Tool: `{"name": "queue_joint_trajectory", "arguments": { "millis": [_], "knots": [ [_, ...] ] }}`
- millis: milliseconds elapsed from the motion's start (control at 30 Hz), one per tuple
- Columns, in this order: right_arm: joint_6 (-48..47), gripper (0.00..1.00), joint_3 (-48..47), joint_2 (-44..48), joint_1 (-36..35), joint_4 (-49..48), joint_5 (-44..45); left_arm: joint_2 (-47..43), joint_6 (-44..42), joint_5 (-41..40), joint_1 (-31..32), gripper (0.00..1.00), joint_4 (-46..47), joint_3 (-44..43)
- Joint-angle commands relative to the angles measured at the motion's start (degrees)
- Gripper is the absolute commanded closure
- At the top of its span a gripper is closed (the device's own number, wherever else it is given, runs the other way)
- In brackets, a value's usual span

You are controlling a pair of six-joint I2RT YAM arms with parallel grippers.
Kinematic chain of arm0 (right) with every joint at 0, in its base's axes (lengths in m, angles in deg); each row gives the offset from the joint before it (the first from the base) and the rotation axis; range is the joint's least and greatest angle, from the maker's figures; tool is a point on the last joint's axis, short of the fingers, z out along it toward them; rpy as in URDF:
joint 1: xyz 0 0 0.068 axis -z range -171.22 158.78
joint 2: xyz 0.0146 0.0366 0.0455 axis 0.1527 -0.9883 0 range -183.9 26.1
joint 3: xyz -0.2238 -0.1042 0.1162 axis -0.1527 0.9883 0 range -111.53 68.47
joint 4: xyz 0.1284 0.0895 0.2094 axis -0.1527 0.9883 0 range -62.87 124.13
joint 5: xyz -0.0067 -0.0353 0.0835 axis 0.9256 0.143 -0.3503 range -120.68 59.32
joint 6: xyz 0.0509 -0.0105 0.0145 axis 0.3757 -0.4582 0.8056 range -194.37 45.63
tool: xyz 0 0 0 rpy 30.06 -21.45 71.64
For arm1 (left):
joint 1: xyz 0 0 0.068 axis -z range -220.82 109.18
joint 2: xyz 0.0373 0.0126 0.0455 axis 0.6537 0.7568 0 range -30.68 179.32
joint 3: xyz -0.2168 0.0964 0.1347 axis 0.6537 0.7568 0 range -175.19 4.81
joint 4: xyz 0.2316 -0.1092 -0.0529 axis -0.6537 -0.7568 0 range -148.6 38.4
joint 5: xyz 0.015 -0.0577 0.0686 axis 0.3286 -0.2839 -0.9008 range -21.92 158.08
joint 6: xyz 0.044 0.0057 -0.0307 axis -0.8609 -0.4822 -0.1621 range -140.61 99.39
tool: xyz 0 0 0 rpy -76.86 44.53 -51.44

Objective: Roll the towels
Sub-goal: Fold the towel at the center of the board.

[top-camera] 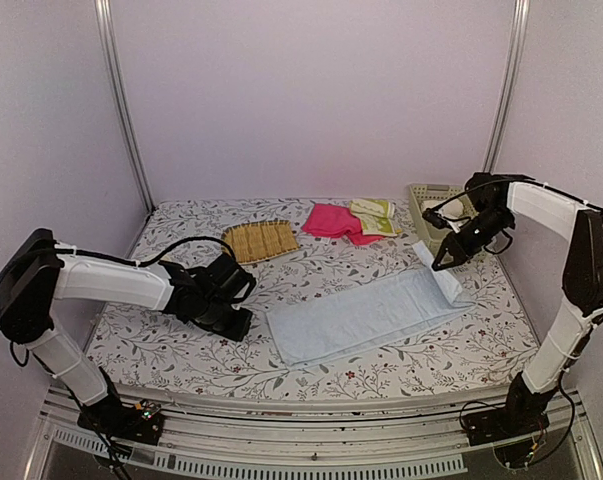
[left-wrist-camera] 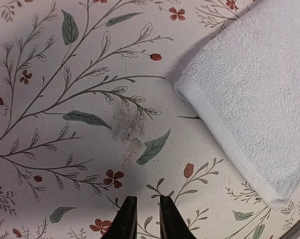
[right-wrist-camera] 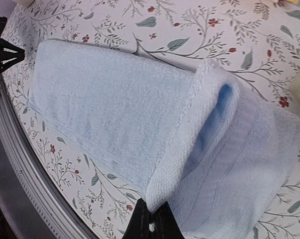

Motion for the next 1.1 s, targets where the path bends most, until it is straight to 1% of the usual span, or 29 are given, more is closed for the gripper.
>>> {"name": "queue_joint_trajectory", "arguments": {
  "millis": [0,200,367,600,800,1067],
  "knots": [
    [2.68,0.97,3.05,-2.24,-5.78,-1.27,-6.79,1.05,0.91,-0.47,-1.05,0.83,-0.13,-1.31],
    [5.46,0.97,4.76,-4.81,-12.80,-6.75,-9.81,1.74,2.49,1.48,-1.03,0.83,1.12,-1.29],
    [9.18,0.97,4.64,-6.73,-15.32,-11.95,-13.52,1.68,4.33,4.71,-1.03,0.83,4.19,0.15],
    [12.54,0.97,0.12,-12.08,-20.46,-13.50,-17.08,2.48,7.24,8.87,-1.02,0.83,7.39,0.79],
    [15.67,0.97,-2.65,-13.74,-26.01,-15.44,-19.86,3.90,8.94,11.21,-0.85,0.83,8.44,0.87],
    [19.55,0.97,-6.65,-15.69,-31.32,-16.36,-19.85,4.18,10.83,11.63,-0.28,0.84,9.50,2.72]
  ]
}}
